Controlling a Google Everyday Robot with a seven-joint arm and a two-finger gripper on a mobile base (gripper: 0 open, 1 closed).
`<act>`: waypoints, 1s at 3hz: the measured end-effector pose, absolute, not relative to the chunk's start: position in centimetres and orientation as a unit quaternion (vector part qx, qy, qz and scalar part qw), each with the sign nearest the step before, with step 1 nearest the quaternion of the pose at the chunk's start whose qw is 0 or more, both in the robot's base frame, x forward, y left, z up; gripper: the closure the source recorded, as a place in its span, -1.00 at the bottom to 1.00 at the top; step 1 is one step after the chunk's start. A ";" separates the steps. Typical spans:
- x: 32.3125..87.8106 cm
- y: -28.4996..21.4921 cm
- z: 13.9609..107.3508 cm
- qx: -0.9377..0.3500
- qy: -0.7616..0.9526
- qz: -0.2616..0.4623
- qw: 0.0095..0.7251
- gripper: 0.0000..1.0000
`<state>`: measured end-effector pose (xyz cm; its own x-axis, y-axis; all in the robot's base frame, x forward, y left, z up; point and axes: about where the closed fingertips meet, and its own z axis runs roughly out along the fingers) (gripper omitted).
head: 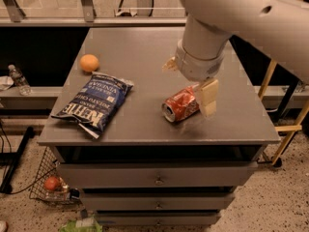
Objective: Place coke can upright
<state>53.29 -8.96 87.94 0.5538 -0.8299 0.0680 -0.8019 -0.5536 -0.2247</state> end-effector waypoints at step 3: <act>54.0 -10.4 83.8 -0.884 0.448 -0.134 -0.024 -0.65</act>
Offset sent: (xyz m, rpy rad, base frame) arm 0.0088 -0.0148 -0.0482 -0.2845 0.0018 0.0223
